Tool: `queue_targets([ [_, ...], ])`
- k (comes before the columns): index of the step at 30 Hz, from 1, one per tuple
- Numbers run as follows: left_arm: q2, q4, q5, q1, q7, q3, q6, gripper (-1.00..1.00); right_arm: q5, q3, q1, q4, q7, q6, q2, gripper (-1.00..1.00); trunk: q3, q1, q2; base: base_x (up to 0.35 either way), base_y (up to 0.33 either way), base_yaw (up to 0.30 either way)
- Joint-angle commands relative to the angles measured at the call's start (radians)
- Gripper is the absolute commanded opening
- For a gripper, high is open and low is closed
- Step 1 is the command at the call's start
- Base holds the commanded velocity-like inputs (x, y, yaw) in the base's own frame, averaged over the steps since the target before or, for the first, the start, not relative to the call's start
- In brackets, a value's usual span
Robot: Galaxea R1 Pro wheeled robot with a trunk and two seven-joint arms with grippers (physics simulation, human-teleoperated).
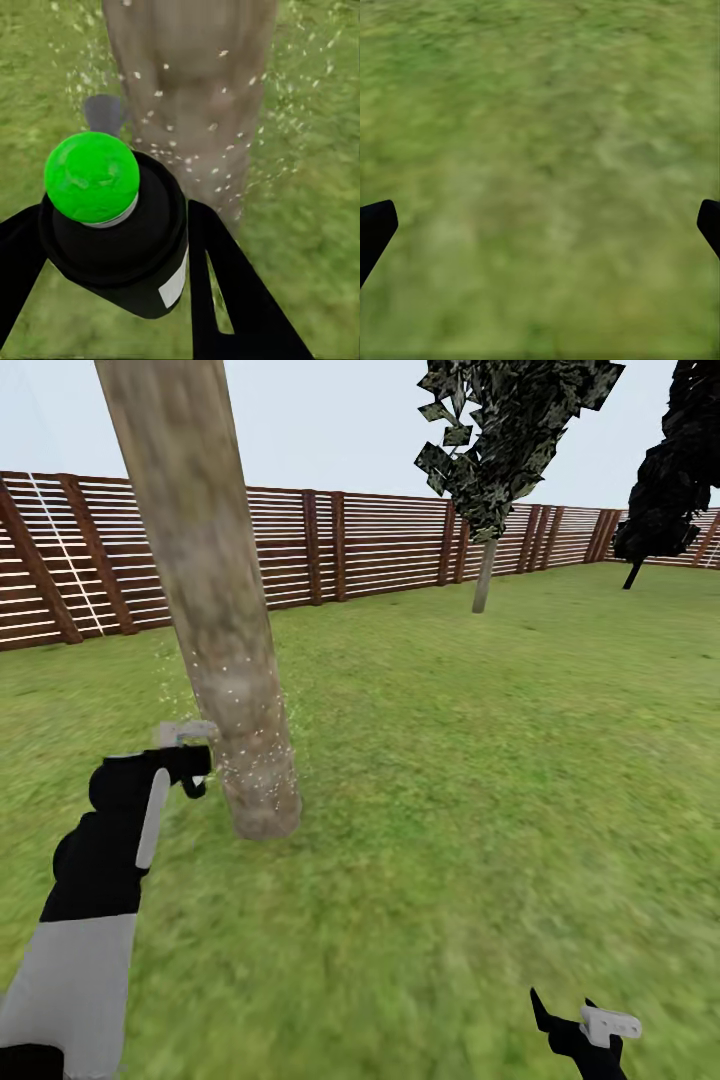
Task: In the garden, pick up the pesticide atomizer on the floor and spray pesticide onto both trees until each tree trunk is fully covered.
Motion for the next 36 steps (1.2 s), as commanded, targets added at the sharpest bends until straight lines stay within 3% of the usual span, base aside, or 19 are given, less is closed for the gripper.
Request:
queue_targets([
  [1,0.021,0.000,0.022,0.009,-0.001,0.015,-0.002,-1.00,0.000,0.000,0.000,0.000,0.000,0.000,0.000,1.00,0.000,0.000,0.000,0.000,0.000,0.000],
  [4,0.022,0.010,0.023,0.047,-0.005,0.013,-0.012,-1.00,0.000,0.000,0.000,0.000,0.000,0.000,0.000,1.00,0.000,0.000,0.000,0.000,0.000,0.000],
  [9,0.022,0.015,0.034,0.209,-0.022,0.001,-0.032,-1.00,0.001,0.001,0.000,0.000,0.001,0.000,0.000,1.00,0.000,0.000,0.000,-0.139,0.000,0.000],
  [10,0.036,0.041,0.026,0.262,-0.155,-0.003,-0.101,-1.00,0.001,0.001,0.000,0.000,0.001,0.000,0.001,1.00,0.000,0.000,0.000,-0.333,0.000,0.000],
  [11,0.052,0.060,0.016,0.272,-0.218,-0.013,-0.127,-1.00,0.001,0.002,0.000,0.000,0.001,0.000,0.001,1.00,0.000,0.000,0.000,-0.335,0.000,0.000],
  [12,0.095,0.101,-0.003,0.280,-0.313,-0.049,-0.163,-1.00,0.002,0.003,0.000,0.000,0.002,0.000,0.001,1.00,0.000,0.000,0.000,-0.337,0.000,0.000],
  [13,0.114,0.125,-0.010,0.283,-0.358,-0.074,-0.186,-1.00,0.003,0.005,0.000,-0.001,0.002,0.001,0.001,1.00,0.000,0.000,0.000,-0.337,0.000,0.000],
  [14,0.150,0.192,-0.029,0.287,-0.446,-0.128,-0.257,-1.00,0.020,0.028,0.000,-0.002,0.002,0.002,0.000,1.00,0.000,0.000,0.000,-0.337,0.000,0.000],
  [15,0.173,0.265,-0.055,0.288,-0.515,-0.162,-0.324,-1.00,0.062,0.089,0.000,-0.008,0.007,0.002,0.001,1.00,0.000,0.000,0.000,-0.338,0.000,0.000],
  [17,0.187,0.375,-0.119,0.283,-0.642,-0.193,-0.424,-1.00,0.157,0.296,-0.012,-0.039,0.013,0.011,0.005,1.00,0.000,0.000,0.000,-0.328,0.000,0.000],
  [18,0.189,0.443,-0.185,0.280,-0.732,-0.200,-0.492,-1.00,0.173,0.377,-0.039,-0.047,0.014,0.025,0.018,1.00,0.000,0.000,0.000,-0.292,0.000,0.000],
  [19,0.188,0.505,-0.241,0.278,-0.792,-0.202,-0.555,-1.00,0.182,0.453,-0.080,-0.050,0.016,0.055,0.045,1.00,0.000,0.000,0.000,-0.209,0.000,0.000],
  [20,0.187,0.605,-0.308,0.276,-0.855,-0.202,-0.660,-1.00,0.191,0.558,-0.137,-0.054,0.042,0.112,0.085,1.00,0.000,0.000,0.000,-0.086,0.000,0.000],
  [22,0.186,0.729,-0.365,0.277,-0.903,-0.208,-0.768,-1.00,0.195,0.658,-0.223,-0.058,0.140,0.171,0.116,1.00,0.000,0.000,0.000,-0.033,0.000,0.000],
  [23,0.187,0.778,-0.432,0.278,-0.978,-0.257,-0.805,-1.00,0.197,0.687,-0.299,-0.063,0.275,0.212,0.146,1.00,0.000,0.000,0.000,-0.007,0.000,0.000],
  [25,0.185,0.799,-0.518,0.278,-1.080,-0.314,-0.823,-1.00,0.198,0.699,-0.360,-0.099,0.399,0.259,0.181,1.00,0.000,0.000,0.000,-0.003,0.000,0.000],
  [28,0.187,0.837,-0.545,0.273,-1.186,-0.357,-0.888,-1.00,0.198,0.702,-0.377,-0.144,0.570,0.273,0.194,1.00,0.000,0.000,0.000,0.000,0.000,0.000],
  [33,0.216,0.817,-0.559,0.267,-1.187,-0.358,-0.893,-1.00,0.196,0.692,-0.376,-0.138,0.565,0.272,0.205,1.00,0.000,0.000,0.000,0.000,0.000,0.000],
  [36,0.214,0.817,-0.559,0.250,-1.184,-0.355,-0.892,-1.00,0.195,0.692,-0.376,-0.137,0.565,0.272,0.200,1.00,0.000,0.000,0.000,0.000,0.000,0.000],
])
